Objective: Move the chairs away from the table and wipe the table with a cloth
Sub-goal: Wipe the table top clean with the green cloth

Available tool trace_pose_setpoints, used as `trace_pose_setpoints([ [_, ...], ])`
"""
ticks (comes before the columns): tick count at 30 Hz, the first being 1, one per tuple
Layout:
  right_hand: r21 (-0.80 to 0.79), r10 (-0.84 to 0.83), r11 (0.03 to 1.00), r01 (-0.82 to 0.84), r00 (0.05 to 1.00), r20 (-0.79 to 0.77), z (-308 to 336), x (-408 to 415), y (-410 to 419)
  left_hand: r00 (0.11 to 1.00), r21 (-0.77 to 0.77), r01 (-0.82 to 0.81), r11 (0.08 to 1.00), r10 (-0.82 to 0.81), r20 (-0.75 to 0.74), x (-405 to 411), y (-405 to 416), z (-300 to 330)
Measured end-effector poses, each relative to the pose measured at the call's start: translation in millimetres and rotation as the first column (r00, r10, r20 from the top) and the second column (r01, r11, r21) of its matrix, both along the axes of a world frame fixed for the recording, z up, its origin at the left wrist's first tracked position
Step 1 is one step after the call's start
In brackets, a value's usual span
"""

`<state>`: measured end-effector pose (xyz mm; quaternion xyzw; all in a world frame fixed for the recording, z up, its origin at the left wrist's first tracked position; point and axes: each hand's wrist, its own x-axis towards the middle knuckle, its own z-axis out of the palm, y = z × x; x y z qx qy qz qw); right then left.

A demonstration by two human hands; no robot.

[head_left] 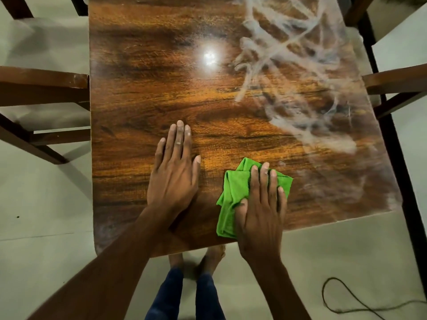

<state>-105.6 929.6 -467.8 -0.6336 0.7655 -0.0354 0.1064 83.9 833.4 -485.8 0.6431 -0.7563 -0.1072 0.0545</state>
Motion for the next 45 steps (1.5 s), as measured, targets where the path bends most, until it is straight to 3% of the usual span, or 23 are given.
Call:
trace_pose_setpoints([
  [3,-0.032,-0.048,0.998,0.047,0.998,-0.035,-3.7,9.8,-34.9,1.0,-0.009,0.001,1.0,-0.001,0.0,-1.8,-0.4,1.1],
  [11,-0.059,0.193,0.979,-0.195,0.981,-0.034,-7.8,-25.4,-168.2,1.0,-0.032,-0.007,0.999,0.006,-0.023,-3.3,0.5,3.4],
  [19,-0.037,0.305,0.952,-0.305,0.952,-0.017,-4.0,-45.1,-69.8,0.998,-0.056,-0.023,0.998,0.019,-0.067,-3.0,2.1,5.4],
  [24,0.02,0.278,0.96,-0.278,0.96,-0.024,0.3,-65.4,-13.6,0.995,-0.053,-0.033,0.998,0.028,-0.1,-2.0,2.4,5.0],
  [28,-0.022,0.285,0.958,-0.286,0.958,-0.031,-6.4,-58.7,-46.7,0.995,-0.046,-0.021,0.999,0.016,-0.094,-3.2,-0.8,2.7],
  [38,-0.055,0.389,0.919,-0.391,0.92,-0.037,-8.3,-33.9,-246.1,0.992,-0.025,-0.033,0.999,0.03,-0.124,-3.0,-3.5,1.9],
  [45,-0.051,0.356,0.933,-0.355,0.935,-0.002,-8.5,-48.0,-178.9,0.994,-0.053,-0.034,0.998,0.028,-0.106,-2.9,-4.8,1.3],
])
